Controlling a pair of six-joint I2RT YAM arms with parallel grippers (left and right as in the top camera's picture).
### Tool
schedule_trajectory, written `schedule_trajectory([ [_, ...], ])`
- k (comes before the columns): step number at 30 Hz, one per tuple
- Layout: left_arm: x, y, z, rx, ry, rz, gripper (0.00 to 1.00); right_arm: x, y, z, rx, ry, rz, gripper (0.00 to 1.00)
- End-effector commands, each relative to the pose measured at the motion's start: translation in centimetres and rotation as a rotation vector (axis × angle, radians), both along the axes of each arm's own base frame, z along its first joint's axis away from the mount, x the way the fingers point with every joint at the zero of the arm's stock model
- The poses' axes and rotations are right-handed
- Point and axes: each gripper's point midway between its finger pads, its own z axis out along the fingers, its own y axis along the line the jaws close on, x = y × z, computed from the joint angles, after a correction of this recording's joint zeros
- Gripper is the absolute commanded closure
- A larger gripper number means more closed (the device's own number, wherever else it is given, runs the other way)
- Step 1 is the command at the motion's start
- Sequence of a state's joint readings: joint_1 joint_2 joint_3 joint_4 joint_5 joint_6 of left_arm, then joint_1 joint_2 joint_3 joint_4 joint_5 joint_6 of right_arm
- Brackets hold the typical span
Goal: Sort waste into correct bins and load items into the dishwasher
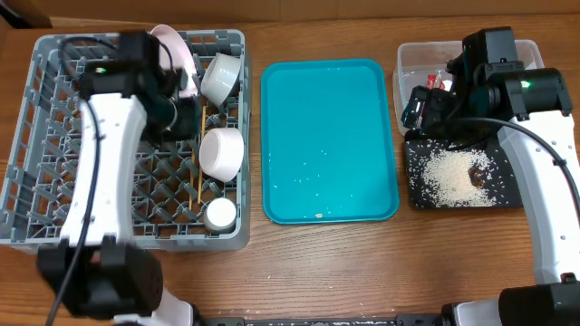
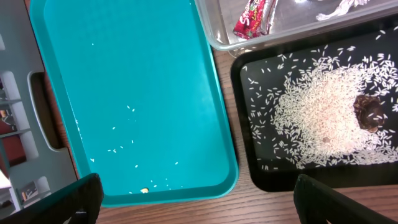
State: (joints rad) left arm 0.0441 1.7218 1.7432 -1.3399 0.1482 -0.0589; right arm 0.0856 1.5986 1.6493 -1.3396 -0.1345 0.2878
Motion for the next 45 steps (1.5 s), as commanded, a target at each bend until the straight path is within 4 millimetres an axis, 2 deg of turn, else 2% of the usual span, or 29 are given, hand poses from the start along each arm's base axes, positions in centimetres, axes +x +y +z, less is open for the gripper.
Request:
schedule_trajectory([
  [1, -1.2, -1.1, 8.2, -0.054, -0.226, -0.015, 0.32, 0.1, 0.2, 0.3, 0.009, -0.01, 0.004, 0.0],
  [2, -1.6, -1.2, 9.0, -0.052, -0.254, -0.016, 0.07, 0.1, 0.2, 0.3, 0.009, -0.01, 0.004, 0.0],
  [3, -1.9, -1.1, 9.7, -0.049, -0.277, -0.016, 0.0, 0.1, 0.1, 0.3, 0.008, -0.011, 0.003, 0.0],
  [7, -2.7, -1.1, 11.3, -0.045, -0.331, -0.017, 0.0, 0.1, 0.1, 0.3, 0.008, -0.011, 0.003, 0.0],
  [18, -2.5, -1.1, 10.8, -0.048, -0.312, -0.005, 0.0, 0.1, 0.1, 0.3, 0.008, -0.011, 0.003, 0.0],
  [20, -2.4, -1.0, 10.8, -0.047, -0.311, -0.004, 0.0, -0.1, 0.2, 0.8, 0.009, -0.025, 0.005, 0.0],
  [24, -2.5, -1.1, 10.8, -0.048, -0.311, -0.005, 0.0, -1.0, 0.3, 3.1, 0.003, -0.097, 0.014, 0.0],
  [27, -2.5, -1.1, 10.8, -0.048, -0.311, -0.005, 0.0, -2.2, -1.2, 5.8, -0.065, -0.195, -0.017, 0.01],
  [33, -2.4, -1.0, 10.8, -0.047, -0.311, -0.004, 0.0, -2.0, -3.7, 11.5, -0.145, -0.62, -0.105, 0.0],
  [36, -2.5, -1.1, 10.8, -0.048, -0.311, -0.005, 0.0, -2.9, -3.7, 12.5, -0.121, -0.802, -0.116, 0.0],
  [39, -2.5, -1.1, 10.8, -0.048, -0.311, -0.005, 0.0, -4.1, -3.8, 11.9, -0.099, -0.949, -0.13, 0.0],
  [42, -2.5, -1.1, 10.8, -0.048, -0.311, -0.005, 0.0, -5.6, -3.6, 9.8, -0.093, -1.052, -0.103, 0.0],
  [45, -2.5, -1.1, 10.8, -0.048, -0.311, -0.005, 0.0, -6.9, -3.1, 6.7, -0.077, -1.108, -0.063, 0.0],
])
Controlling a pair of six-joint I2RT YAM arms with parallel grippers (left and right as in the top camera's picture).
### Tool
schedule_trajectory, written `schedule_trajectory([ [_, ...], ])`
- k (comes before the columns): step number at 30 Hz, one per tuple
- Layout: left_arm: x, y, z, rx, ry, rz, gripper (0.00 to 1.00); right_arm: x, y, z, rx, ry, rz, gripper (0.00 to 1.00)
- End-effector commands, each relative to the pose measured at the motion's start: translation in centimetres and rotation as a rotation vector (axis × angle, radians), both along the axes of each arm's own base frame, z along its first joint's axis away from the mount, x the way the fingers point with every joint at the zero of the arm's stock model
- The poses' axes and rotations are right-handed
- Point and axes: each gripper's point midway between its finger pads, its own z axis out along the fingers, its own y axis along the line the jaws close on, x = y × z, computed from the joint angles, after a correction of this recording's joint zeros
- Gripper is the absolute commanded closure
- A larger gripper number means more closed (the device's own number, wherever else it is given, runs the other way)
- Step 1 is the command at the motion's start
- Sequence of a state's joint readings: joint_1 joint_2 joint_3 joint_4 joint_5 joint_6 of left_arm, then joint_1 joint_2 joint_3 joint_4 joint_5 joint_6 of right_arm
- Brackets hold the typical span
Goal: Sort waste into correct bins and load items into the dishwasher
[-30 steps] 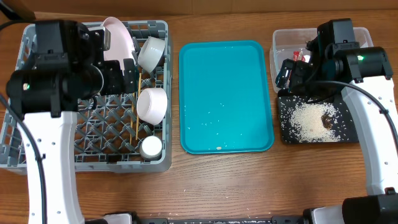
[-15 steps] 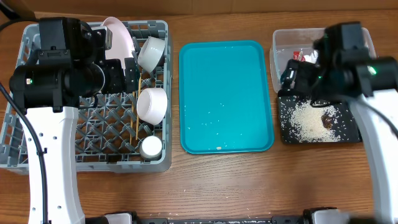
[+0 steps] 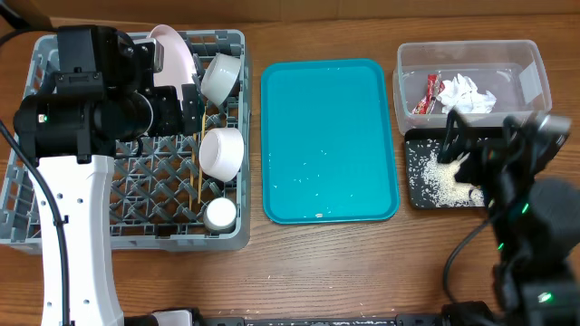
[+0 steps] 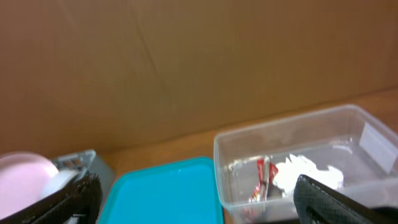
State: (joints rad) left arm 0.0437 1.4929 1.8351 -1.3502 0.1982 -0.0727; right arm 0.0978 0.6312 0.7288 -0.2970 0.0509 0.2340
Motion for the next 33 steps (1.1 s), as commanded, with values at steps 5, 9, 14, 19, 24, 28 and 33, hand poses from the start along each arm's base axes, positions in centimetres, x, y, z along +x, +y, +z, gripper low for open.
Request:
schedule_trajectory([
  [5, 0.0, -0.1, 0.1, -0.01, -0.001, 0.002, 0.0, -2.6, 0.5, -8.4, -0.021, -0.053, 0.055, 0.0],
  [9, 0.0, -0.1, 0.1, -0.01, -0.001, 0.002, 0.0, -3.3, 0.8, -11.0, -0.017, -0.082, 0.073, 0.0],
  [14, 0.0, -0.1, 0.1, -0.01, -0.001, 0.002, 0.0, -3.8, 0.5, -12.8, -0.017, -0.101, 0.06, 0.0],
  [19, 0.0, -0.1, 0.1, -0.01, -0.001, 0.002, 0.0, -4.0, 0.4, -13.7, -0.016, -0.129, 0.054, 0.0],
  [24, 0.0, -0.1, 0.1, -0.01, -0.001, 0.002, 0.0, -4.2, 0.6, -14.7, -0.008, -0.126, 0.062, 0.0],
  [28, 0.0, -0.1, 0.1, -0.01, -0.001, 0.002, 0.0, -4.2, 0.6, -14.7, -0.004, -0.124, 0.065, 0.0],
  [33, 0.0, -0.1, 0.1, -0.01, -0.001, 0.002, 0.0, -4.2, 0.6, -14.8, -0.004, -0.123, 0.065, 0.0],
])
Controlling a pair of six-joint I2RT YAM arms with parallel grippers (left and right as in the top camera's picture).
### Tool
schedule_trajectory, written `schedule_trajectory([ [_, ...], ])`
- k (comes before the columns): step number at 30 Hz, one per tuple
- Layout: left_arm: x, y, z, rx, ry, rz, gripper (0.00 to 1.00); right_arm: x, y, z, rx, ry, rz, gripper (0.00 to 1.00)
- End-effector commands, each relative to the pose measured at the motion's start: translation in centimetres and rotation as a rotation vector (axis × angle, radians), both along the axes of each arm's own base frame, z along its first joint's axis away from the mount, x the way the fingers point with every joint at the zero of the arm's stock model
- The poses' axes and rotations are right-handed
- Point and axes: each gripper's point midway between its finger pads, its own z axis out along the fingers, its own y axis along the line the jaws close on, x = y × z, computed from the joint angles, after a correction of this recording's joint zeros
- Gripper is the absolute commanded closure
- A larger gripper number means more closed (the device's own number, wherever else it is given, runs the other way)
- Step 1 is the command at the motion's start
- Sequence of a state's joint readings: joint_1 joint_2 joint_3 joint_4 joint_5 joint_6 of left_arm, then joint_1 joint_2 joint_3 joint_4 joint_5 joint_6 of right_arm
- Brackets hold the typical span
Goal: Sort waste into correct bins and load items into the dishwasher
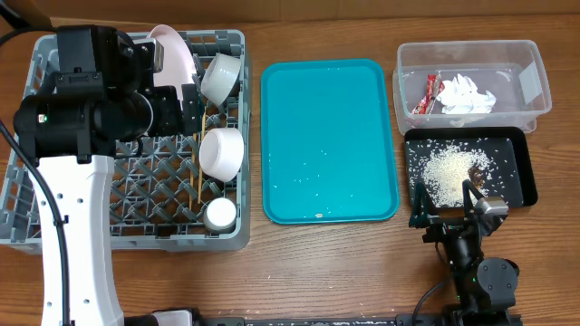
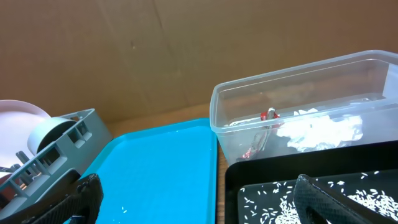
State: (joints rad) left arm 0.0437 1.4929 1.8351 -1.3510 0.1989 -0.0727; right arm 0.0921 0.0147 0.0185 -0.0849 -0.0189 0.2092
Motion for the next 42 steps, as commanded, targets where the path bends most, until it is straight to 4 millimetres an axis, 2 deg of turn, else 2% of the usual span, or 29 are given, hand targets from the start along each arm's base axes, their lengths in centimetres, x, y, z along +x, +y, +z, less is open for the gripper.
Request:
schedule_trajectory([
  [1, 0.0, -0.1, 0.1, -0.009, -0.002, 0.002, 0.0, 0.0, 0.0, -0.2, 0.003, -0.003, 0.001, 0.0],
  [26, -0.1, -0.1, 0.2, -0.009, -0.004, 0.002, 0.0, 0.0, 0.0, -0.2, 0.003, -0.004, -0.002, 0.0],
  [31, -1.3, 0.5, 1.4, 0.036, -0.039, 0.001, 0.0, 0.0, 0.0, -0.2, 0.003, -0.004, -0.002, 0.01],
  [34, -2.6, 0.8, 3.1, 0.062, -0.1, 0.011, 0.0, 0.0, 0.0, -0.2, 0.003, -0.004, -0.002, 0.0],
  [39, -4.4, 1.0, 6.8, 0.135, -0.315, -0.048, 0.0, 0.0, 0.0, -0.2, 0.003, -0.004, -0.002, 0.0],
  [42, -5.3, 1.8, 7.9, 0.191, -0.467, -0.048, 0.0, 0.0, 0.0, -0.2, 0.003, -0.004, -0.002, 0.0],
])
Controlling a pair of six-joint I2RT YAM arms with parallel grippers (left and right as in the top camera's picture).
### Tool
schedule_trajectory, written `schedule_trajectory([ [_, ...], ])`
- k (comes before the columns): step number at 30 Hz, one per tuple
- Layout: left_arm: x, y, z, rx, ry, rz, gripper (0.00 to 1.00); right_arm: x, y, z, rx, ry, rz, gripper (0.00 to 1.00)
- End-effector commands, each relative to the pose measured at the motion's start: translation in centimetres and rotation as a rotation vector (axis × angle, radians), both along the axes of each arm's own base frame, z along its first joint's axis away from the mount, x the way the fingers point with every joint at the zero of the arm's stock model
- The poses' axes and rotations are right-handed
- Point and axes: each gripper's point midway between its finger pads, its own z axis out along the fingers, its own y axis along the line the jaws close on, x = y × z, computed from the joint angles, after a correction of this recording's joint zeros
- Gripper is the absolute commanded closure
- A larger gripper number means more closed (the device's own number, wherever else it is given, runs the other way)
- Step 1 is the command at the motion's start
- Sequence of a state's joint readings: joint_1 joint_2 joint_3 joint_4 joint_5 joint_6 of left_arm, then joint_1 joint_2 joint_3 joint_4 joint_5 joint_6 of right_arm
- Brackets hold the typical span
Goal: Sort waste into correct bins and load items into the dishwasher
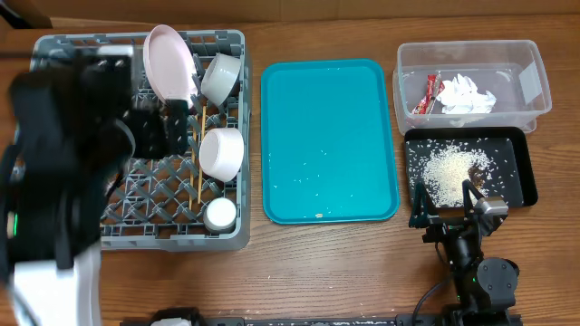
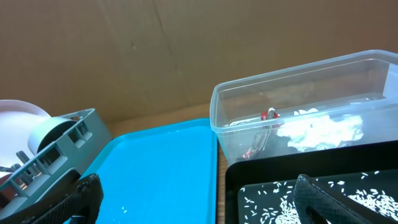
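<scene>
The grey dish rack (image 1: 163, 237) on the left holds a pink plate (image 1: 168, 59), two white bowls (image 1: 220, 77) (image 1: 222, 151), a white cup (image 1: 219, 214) and chopsticks (image 1: 198, 172). My left arm is blurred over the rack, and its gripper (image 1: 177, 127) is a dark shape near the plate, its jaws unreadable. A clear bin (image 1: 535, 100) holds a red wrapper (image 1: 430, 93) and crumpled tissue (image 1: 467, 93). The black tray (image 1: 526, 172) carries rice and a brown lump (image 1: 475, 172). My right gripper (image 1: 446, 199) (image 2: 199, 214) rests open and empty at the table's front.
A teal tray (image 1: 329, 140) (image 2: 155, 168) with a few rice grains lies between the rack and the bins. A brown cardboard wall (image 2: 186, 50) stands behind the table. Bare wood runs along the front edge.
My left arm has shifted toward the front left over the rack and is blurred; the pink plate now shows fully. The right arm has not moved.
At first my right gripper hung open over the bins and my left arm was low in the rack by the plate. Then the right arm was drawn back toward the front, and the left arm stood higher. The right then lay parked at the table's front; now the left has shifted.
</scene>
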State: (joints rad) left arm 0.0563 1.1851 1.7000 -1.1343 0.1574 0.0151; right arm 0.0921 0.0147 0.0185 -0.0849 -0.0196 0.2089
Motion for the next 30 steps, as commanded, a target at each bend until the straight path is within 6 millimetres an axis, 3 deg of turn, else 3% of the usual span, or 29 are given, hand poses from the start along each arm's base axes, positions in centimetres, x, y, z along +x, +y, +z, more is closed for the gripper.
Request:
schedule_trajectory([
  [1, -2.1, 1.2, 0.3, 0.091, -0.118, 0.001, 0.0, 0.0, -0.1, -0.2, 0.003, -0.004, -0.002, 0.0],
  [6, -5.1, 2.0, -0.5, 0.12, -0.348, 0.053, 0.0, 0.0, -0.1, -0.2, 0.003, -0.004, -0.002, 0.0],
  [12, -7.4, 2.1, -3.6, 0.15, -0.525, 0.085, 0.0, 0.0, -0.1, -0.2, 0.003, -0.004, -0.002, 0.0],
  [23, -7.8, 2.1, -10.2, 0.163, -0.739, 0.097, 0.0, 0.0, -0.1, -0.2, 0.003, -0.004, -0.002, 0.0],
  [30, -7.9, 2.1, -12.6, 0.166, -0.774, 0.099, 0.0, 0.0, -0.1, -0.2, 0.003, -0.004, -0.002, 0.0],
])
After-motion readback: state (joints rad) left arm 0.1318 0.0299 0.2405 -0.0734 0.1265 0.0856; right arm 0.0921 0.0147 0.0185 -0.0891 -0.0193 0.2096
